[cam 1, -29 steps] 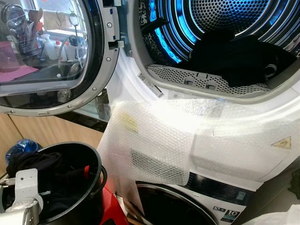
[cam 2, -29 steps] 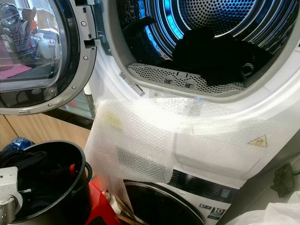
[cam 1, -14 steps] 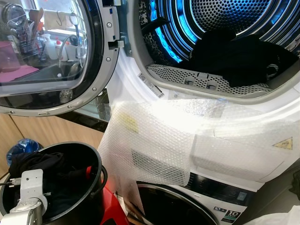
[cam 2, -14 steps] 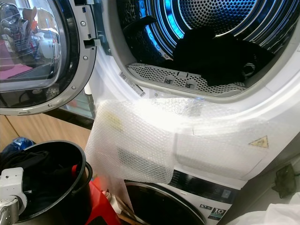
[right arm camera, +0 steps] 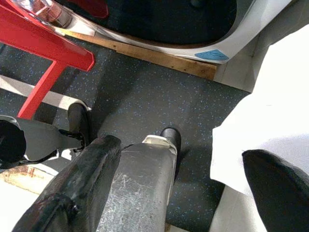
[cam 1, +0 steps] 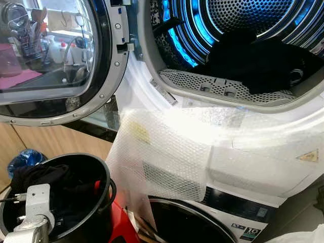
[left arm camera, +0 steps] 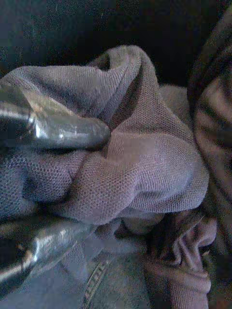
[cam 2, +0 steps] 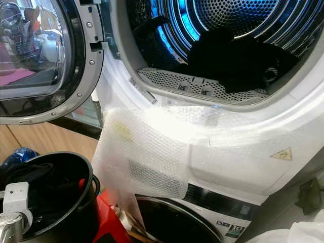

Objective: Clothes washing

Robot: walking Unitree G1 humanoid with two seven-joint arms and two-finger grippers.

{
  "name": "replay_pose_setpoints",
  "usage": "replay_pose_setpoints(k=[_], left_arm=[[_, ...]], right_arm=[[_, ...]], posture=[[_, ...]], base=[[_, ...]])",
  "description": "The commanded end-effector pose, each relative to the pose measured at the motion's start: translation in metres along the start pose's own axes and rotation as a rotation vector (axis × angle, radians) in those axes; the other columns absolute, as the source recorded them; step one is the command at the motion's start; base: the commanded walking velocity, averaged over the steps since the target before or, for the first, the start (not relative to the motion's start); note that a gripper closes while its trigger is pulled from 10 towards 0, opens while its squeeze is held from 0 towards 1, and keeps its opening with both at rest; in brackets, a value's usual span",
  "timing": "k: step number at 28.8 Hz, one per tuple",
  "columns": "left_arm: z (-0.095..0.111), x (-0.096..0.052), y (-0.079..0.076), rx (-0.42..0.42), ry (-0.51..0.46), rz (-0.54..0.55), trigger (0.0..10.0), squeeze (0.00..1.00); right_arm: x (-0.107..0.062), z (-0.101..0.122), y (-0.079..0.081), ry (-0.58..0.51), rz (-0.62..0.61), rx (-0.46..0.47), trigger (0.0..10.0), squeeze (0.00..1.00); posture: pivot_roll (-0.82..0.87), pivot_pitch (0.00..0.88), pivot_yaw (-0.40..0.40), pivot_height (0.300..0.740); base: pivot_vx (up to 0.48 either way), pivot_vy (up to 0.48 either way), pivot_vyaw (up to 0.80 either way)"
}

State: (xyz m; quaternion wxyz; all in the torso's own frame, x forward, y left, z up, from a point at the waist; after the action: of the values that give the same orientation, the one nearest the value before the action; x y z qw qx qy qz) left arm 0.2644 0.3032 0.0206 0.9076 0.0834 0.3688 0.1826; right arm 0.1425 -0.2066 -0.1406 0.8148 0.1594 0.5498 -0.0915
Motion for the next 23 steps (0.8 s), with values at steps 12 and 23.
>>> replay_pose_setpoints(k=[12, 23], left_arm=[[-0.001, -0.003, -0.026, -0.033, 0.002, -0.075, 0.0, 0.00], [0.015, -0.012, -0.043, -0.054, -0.039, -0.148, 0.0, 0.00]], right_arm=[[-0.003, 0.003, -0.014, -0.011, -0.031, 0.027, 10.0, 0.00], [-0.003, 0.002, -0.014, -0.020, -0.036, 0.046, 10.0, 0.00]], posture=[[-0.04, 0.000, -0.019, 0.740], [-0.05, 0.000, -0.024, 0.740]], base=[[0.000, 0.000, 0.00], [0.000, 0.000, 0.00]])
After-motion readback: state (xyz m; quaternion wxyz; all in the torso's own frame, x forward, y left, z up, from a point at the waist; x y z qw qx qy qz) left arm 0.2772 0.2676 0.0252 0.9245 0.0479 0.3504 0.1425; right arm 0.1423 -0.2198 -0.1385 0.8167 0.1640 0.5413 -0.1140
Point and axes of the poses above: a point about 5 cm out from each wrist's last joint towards the gripper, its own x axis pointing out of the wrist towards the gripper, its own z axis along the axis of the wrist's last joint, y = z × x, the point moved 4 cm from there along x, pointing out of the wrist towards the gripper, and after that the axes turned 10 degrees about x, right-handed, at the moved point
